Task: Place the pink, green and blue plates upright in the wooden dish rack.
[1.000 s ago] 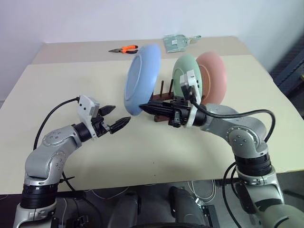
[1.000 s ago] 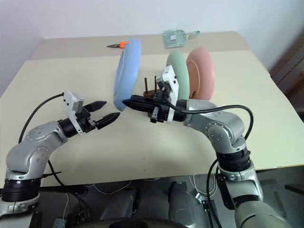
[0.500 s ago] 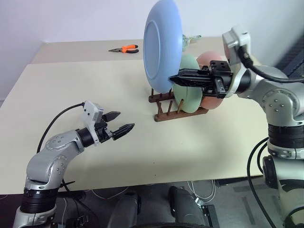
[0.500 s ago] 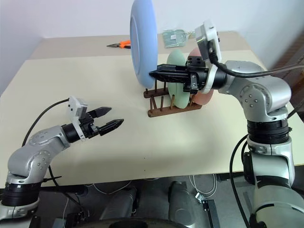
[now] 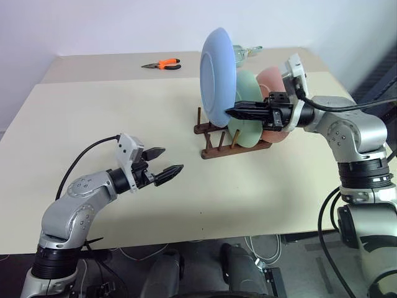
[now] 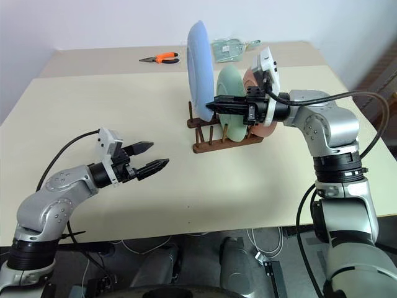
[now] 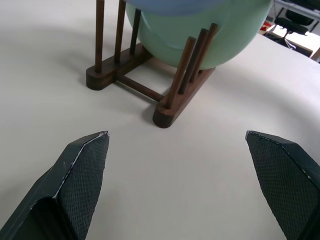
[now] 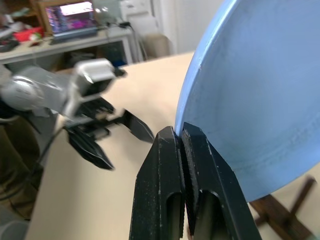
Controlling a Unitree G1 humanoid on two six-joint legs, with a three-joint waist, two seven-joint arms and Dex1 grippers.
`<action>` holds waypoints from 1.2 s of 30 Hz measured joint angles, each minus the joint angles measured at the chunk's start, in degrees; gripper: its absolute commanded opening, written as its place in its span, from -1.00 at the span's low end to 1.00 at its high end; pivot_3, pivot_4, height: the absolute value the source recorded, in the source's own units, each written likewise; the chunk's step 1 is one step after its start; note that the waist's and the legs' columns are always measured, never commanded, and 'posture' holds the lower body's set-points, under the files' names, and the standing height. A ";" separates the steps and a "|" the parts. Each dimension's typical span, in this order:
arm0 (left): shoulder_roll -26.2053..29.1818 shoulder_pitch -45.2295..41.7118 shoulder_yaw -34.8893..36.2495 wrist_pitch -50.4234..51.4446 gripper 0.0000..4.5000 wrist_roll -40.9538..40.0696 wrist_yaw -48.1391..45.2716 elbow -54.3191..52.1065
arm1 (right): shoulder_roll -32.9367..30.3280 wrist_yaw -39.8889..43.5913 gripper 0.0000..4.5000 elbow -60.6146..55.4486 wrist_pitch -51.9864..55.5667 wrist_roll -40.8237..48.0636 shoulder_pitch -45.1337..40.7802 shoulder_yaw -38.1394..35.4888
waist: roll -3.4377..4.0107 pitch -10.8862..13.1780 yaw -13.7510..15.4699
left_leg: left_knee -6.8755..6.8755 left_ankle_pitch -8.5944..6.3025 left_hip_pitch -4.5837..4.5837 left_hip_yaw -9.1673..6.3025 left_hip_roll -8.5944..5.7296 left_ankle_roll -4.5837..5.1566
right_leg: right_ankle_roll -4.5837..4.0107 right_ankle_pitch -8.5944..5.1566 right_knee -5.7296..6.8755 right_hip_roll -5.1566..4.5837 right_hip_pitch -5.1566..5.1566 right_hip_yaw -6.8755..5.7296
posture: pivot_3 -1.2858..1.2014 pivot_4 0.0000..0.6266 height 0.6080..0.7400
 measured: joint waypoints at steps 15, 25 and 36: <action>0.01 -0.05 -1.32 -0.15 1.00 0.30 0.01 -0.46 | 0.05 2.00 -0.56 -1.85 -0.05 -2.92 3.20 0.64 | 0.02 0.01 0.07 | 0.01 0.00 0.00 -0.01 -0.01 0.00 | 0.01 0.06 0.01 0.00 0.01 0.00 | 0.03 -0.52 1.00; -0.23 -0.33 -1.84 -0.72 1.00 1.25 -0.18 -0.27 | -1.00 -1.65 0.48 -4.74 -8.68 -9.79 3.65 0.85 | 0.03 0.02 0.04 | 0.01 0.00 0.00 0.00 -0.01 -0.01 | 0.16 0.07 0.02 0.00 0.00 0.00 | 0.03 -0.52 1.00; -0.54 -1.49 -3.02 -1.04 1.00 1.40 -1.11 1.00 | -12.37 -7.46 0.48 -29.60 2.12 0.32 14.37 -14.76 | -0.04 -0.01 0.97 | 0.09 -0.01 0.00 -0.02 0.02 0.00 | 0.05 -0.06 -0.03 -0.02 0.09 0.00 | 0.03 -0.52 1.00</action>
